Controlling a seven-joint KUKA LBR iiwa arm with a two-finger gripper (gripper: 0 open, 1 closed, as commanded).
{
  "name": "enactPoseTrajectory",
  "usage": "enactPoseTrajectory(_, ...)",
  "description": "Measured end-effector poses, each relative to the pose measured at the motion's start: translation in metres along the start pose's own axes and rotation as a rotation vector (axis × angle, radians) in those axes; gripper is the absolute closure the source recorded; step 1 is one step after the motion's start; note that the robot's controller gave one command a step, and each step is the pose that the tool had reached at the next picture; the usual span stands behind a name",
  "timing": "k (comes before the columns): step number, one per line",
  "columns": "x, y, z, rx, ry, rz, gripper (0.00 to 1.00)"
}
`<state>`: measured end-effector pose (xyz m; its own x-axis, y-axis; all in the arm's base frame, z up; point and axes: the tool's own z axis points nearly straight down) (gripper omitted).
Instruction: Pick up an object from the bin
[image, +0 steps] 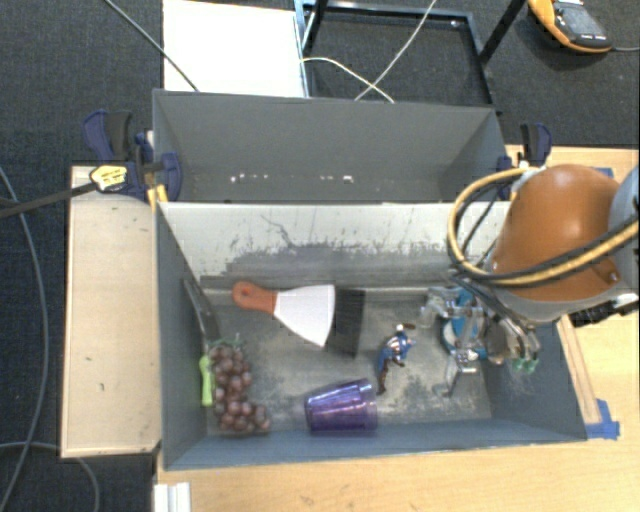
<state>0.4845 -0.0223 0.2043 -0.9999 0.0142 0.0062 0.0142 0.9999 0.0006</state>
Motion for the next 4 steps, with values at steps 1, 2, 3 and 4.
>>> enactPoseTrajectory(1, -0.002, 0.0, -0.004, 0.001, -0.009, -0.002, 0.0)
enactPoseTrajectory(2, -0.045, 0.016, 0.117, 0.002, -0.007, -0.386, 0.0)
enactPoseTrajectory(3, -0.05, 0.03, 0.059, 0.003, -0.012, -0.57, 0.0)
enactPoseTrajectory(4, -0.04, 0.032, 0.104, -0.001, -0.003, -0.647, 0.0)
